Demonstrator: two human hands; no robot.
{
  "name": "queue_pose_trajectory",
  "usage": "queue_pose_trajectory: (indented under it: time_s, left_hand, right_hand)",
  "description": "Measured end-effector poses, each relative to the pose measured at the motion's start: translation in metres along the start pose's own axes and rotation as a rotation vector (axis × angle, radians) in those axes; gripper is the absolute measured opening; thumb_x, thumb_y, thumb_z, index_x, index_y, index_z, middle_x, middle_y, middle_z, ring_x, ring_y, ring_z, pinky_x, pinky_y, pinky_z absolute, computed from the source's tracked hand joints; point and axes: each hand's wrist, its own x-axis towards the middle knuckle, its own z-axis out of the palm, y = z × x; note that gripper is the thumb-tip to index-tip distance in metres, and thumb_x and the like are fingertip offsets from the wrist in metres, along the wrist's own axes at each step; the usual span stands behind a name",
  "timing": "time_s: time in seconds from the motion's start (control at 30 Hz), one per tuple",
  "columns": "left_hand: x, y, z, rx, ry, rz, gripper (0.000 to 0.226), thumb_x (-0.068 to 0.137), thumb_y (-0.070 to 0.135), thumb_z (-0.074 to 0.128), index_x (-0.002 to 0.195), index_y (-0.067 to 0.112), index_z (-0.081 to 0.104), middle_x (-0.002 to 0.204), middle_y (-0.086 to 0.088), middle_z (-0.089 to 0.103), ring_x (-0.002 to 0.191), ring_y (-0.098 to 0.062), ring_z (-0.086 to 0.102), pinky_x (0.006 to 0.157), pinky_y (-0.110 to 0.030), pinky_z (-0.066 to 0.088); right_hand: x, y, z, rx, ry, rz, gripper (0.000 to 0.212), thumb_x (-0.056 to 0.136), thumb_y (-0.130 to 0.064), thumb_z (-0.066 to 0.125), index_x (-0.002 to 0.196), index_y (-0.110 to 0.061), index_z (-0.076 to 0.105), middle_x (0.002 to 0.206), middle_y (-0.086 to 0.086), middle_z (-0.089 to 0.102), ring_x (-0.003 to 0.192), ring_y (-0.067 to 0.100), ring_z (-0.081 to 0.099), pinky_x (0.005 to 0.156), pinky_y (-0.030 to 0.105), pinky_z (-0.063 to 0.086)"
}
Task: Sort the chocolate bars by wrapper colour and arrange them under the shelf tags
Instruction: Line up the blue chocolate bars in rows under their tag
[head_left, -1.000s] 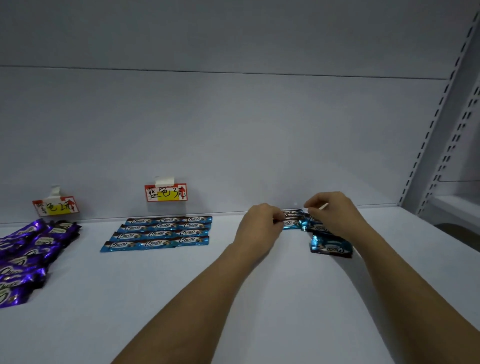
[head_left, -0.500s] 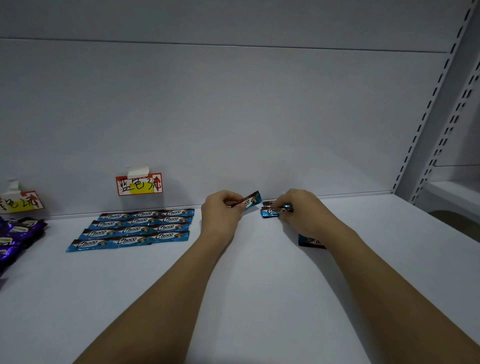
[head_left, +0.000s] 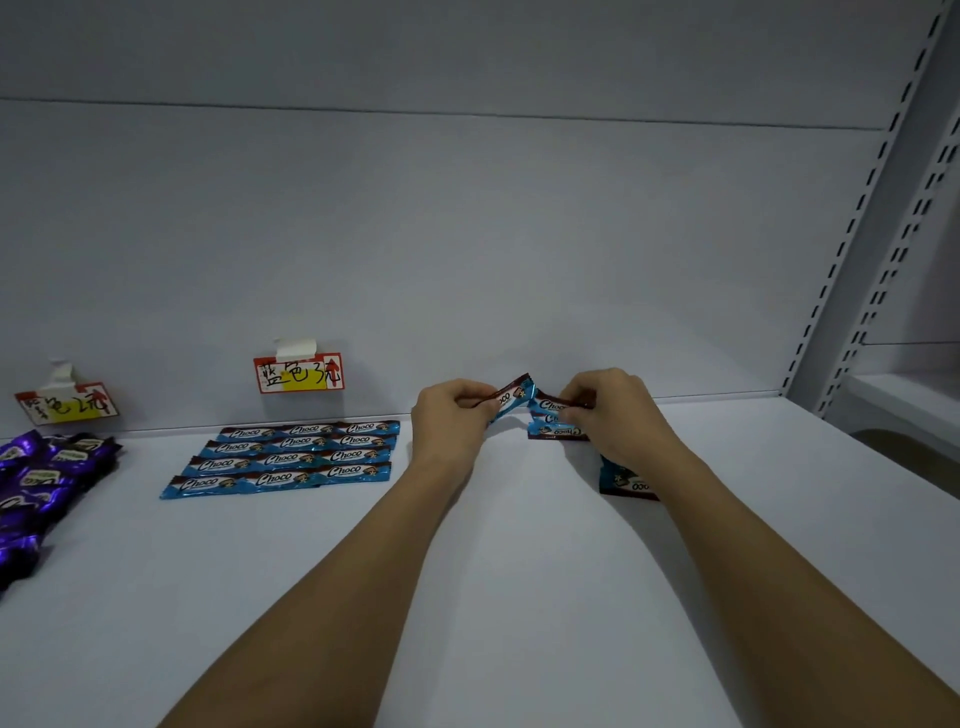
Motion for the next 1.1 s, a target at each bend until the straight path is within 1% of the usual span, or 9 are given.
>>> queue_pose_trajectory:
  time_s: [0.13, 0.23, 0.33, 0.57, 0.63, 0.7, 0.8, 0.97, 1.1]
  left_hand:
    - [-0.008, 0.017, -0.019, -0.089, 0.015, -0.032, 0.015, 0.084, 0.003, 0.071, 0.085, 0.018, 0.073, 0.084, -0.001, 0.072, 0.085, -0.017, 0.068, 0.078, -0.025, 0.056]
    - [-0.019, 0.021, -0.056, -0.027, -0.032, 0.019, 0.018, 0.081, 0.002, 0.073, 0.081, 0.020, 0.072, 0.081, 0.001, 0.072, 0.079, -0.013, 0.068, 0.076, -0.023, 0.055]
    - [-0.033, 0.016, -0.115, 0.093, -0.052, 0.051, 0.018, 0.082, 0.005, 0.074, 0.081, 0.022, 0.073, 0.082, 0.004, 0.073, 0.074, -0.006, 0.067, 0.066, -0.016, 0.052]
    - [-0.055, -0.014, -0.257, 0.480, -0.086, 0.030, 0.017, 0.080, 0.003, 0.075, 0.089, 0.017, 0.076, 0.085, -0.002, 0.073, 0.076, -0.014, 0.064, 0.072, -0.025, 0.049]
    - [-0.056, -0.019, -0.275, 0.599, -0.136, 0.042, 0.017, 0.081, 0.007, 0.075, 0.090, 0.021, 0.076, 0.087, 0.003, 0.073, 0.078, -0.010, 0.064, 0.075, -0.025, 0.050]
    - [-0.054, -0.021, -0.281, 0.698, -0.173, 0.083, 0.015, 0.083, 0.012, 0.073, 0.093, 0.022, 0.077, 0.088, 0.009, 0.070, 0.079, -0.003, 0.061, 0.073, -0.018, 0.047]
    - [-0.052, -0.023, -0.279, 0.821, -0.185, 0.164, 0.014, 0.086, 0.020, 0.071, 0.098, 0.024, 0.076, 0.087, 0.012, 0.062, 0.077, 0.000, 0.054, 0.066, -0.013, 0.038]
    - [-0.048, -0.034, -0.292, 0.722, -0.276, 0.215, 0.016, 0.086, 0.031, 0.070, 0.102, 0.034, 0.074, 0.103, 0.010, 0.065, 0.095, -0.006, 0.055, 0.080, -0.024, 0.044]
    - [-0.044, -0.036, -0.292, 0.760, -0.360, 0.265, 0.019, 0.085, 0.024, 0.072, 0.102, 0.031, 0.075, 0.105, 0.010, 0.068, 0.096, -0.006, 0.056, 0.086, -0.027, 0.047]
  right_hand:
    - [-0.010, -0.009, -0.008, 0.197, 0.061, 0.041, 0.011, 0.086, -0.017, 0.073, 0.097, -0.019, 0.074, 0.075, -0.014, 0.064, 0.069, 0.001, 0.062, 0.050, 0.008, 0.042]
    - [-0.020, -0.021, -0.009, 0.283, 0.038, 0.053, 0.014, 0.086, -0.013, 0.072, 0.099, -0.017, 0.075, 0.080, -0.010, 0.070, 0.070, 0.000, 0.063, 0.054, 0.007, 0.043]
    - [-0.032, -0.044, -0.003, 0.360, -0.021, 0.017, 0.016, 0.090, -0.009, 0.067, 0.102, -0.014, 0.075, 0.084, -0.002, 0.073, 0.072, 0.007, 0.068, 0.063, 0.016, 0.052]
    - [-0.055, -0.128, 0.045, 0.210, -0.297, -0.090, 0.015, 0.085, -0.006, 0.071, 0.084, -0.021, 0.070, 0.084, 0.008, 0.073, 0.072, 0.018, 0.064, 0.075, 0.039, 0.058]
    - [-0.060, -0.153, 0.064, 0.205, -0.425, -0.096, 0.014, 0.084, -0.006, 0.072, 0.082, -0.020, 0.069, 0.090, 0.011, 0.073, 0.074, 0.018, 0.064, 0.069, 0.034, 0.058]
    - [-0.061, -0.176, 0.079, 0.192, -0.523, -0.101, 0.013, 0.084, -0.008, 0.072, 0.080, -0.020, 0.069, 0.091, 0.005, 0.070, 0.077, 0.014, 0.063, 0.059, 0.024, 0.057]
    - [-0.058, -0.198, 0.096, 0.060, -0.605, -0.174, 0.007, 0.085, -0.011, 0.072, 0.085, -0.018, 0.074, 0.084, -0.005, 0.068, 0.075, 0.010, 0.060, 0.062, 0.020, 0.055]
    - [-0.060, -0.194, 0.109, -0.063, -0.520, -0.338, 0.009, 0.086, -0.024, 0.071, 0.090, -0.032, 0.070, 0.086, -0.020, 0.060, 0.079, 0.003, 0.057, 0.060, 0.009, 0.038]
    - [-0.064, -0.192, 0.109, -0.049, -0.529, -0.371, 0.013, 0.083, -0.029, 0.075, 0.088, -0.039, 0.068, 0.085, -0.023, 0.059, 0.077, 0.001, 0.056, 0.055, 0.007, 0.039]
